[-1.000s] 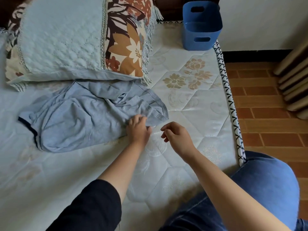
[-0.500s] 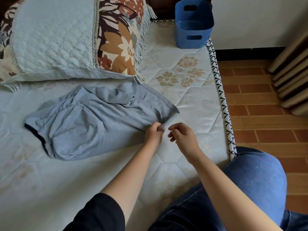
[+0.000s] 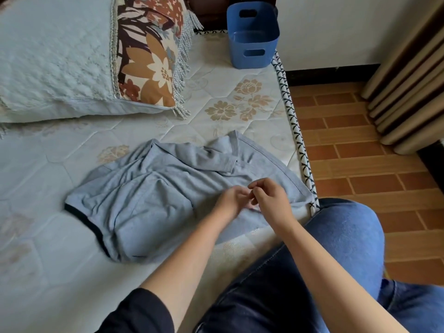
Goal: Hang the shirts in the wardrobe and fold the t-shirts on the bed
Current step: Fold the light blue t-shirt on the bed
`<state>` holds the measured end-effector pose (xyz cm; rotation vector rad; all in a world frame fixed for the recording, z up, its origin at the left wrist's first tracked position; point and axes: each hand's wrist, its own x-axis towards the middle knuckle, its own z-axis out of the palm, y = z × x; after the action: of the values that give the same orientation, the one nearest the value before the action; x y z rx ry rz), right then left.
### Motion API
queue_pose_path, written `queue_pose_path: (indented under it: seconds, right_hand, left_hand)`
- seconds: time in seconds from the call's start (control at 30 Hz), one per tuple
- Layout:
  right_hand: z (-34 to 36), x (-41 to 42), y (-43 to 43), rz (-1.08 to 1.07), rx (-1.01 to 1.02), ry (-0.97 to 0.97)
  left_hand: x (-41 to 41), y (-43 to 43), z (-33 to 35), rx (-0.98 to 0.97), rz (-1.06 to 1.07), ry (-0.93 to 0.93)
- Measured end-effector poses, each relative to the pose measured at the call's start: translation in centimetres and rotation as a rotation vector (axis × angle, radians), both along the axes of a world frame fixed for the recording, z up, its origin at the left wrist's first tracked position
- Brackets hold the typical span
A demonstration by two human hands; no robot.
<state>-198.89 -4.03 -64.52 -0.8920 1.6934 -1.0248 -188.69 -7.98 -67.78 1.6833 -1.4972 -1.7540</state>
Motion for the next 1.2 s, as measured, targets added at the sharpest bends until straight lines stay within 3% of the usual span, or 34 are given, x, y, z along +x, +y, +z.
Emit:
queue_pose_path:
  seconds: [0.2,0.37,0.53,0.63,0.73,0.8,0.9,1.2]
  right_hand:
    - [-0.3,3.4,0.3,0.177,0.051,-0.012]
    - [0.1,6.9,-0.4,0.339,0.054,0.033]
    - [0.5,10.5,-1.2,0.46,0.021,0.074]
    - [0.5,12.0,-1.3,0.514,0.028,0.091]
    - [0.7,12.8,-1.3,0.539,0.019,0.108]
    - [0.9,12.9,-1.1,0.549,0.017,0.101]
    - [1.3,12.5,-0.9,0.551,0.018,0.103]
    - [5.3,8.0,-0.7,0.463,-0.128,0.166]
  left_hand:
    - [10.5,0.7,-1.9,-0.275,0.375,-0.261]
    - [17.0,3.4,-2.4,-0.305,0.537,-0.474]
    - [19.4,5.0,-2.8,-0.453,0.734,-0.683]
    - [20.4,5.2,-2.4,-0.378,0.915,-0.71]
    - [21.4,4.7,-2.0,-0.166,1.004,-0.727]
    - [21.9,4.0,-2.0,-0.071,1.04,-0.631]
    - [20.3,3.2,-0.9,0.015,1.049,-0.271]
    - [8.4,3.1,8.2,-0.064,0.761,0.317]
